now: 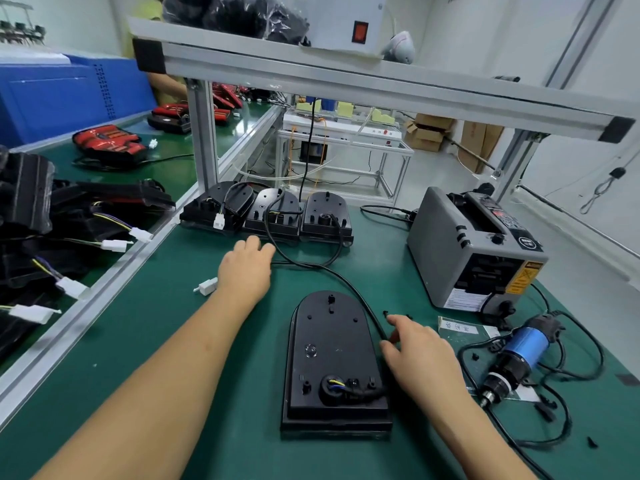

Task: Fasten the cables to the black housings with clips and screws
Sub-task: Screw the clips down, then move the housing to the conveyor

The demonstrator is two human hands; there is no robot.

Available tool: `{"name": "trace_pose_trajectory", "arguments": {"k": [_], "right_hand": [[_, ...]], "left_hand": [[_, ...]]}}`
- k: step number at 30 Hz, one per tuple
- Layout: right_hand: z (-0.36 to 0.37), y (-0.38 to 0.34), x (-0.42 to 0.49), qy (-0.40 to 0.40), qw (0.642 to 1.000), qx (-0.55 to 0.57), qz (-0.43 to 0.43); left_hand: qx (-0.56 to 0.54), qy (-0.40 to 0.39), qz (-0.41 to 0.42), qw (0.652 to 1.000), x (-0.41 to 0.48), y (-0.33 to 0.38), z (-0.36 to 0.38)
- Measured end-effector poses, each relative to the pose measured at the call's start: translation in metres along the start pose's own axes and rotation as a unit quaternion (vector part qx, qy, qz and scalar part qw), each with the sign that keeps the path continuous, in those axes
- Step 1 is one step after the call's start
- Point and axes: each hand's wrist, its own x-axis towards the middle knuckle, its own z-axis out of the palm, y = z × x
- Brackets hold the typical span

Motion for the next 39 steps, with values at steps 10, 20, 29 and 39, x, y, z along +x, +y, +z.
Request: {"name": "trace_pose_trajectory", "arguments": {"k": [10, 20, 29, 39], "right_hand": [[0.005, -0.001, 0.011, 0.006, 0.996, 0.08, 0.043], [0.004, 0.002, -0.001, 0.08, 0.984, 0.158, 0.01], [0.005, 0.007, -0.006, 0.094, 0.966, 0.239, 0.028], [0.003, 0.017, -0.008, 0.08, 0.932, 0.351, 0.048]], "left_hand": [[0.07, -0.027, 0.124, 0.989, 0.031, 0.051, -0.002], [-0.144, -0.038, 0.054, 0.987, 0.038, 0.062, -0.034], [-0.299, 0.013, 0.093, 0.95, 0.029, 0.07, -0.083], [-0.393, 0.213, 0.27, 0.853, 0.0, 0.092, -0.118]]}}
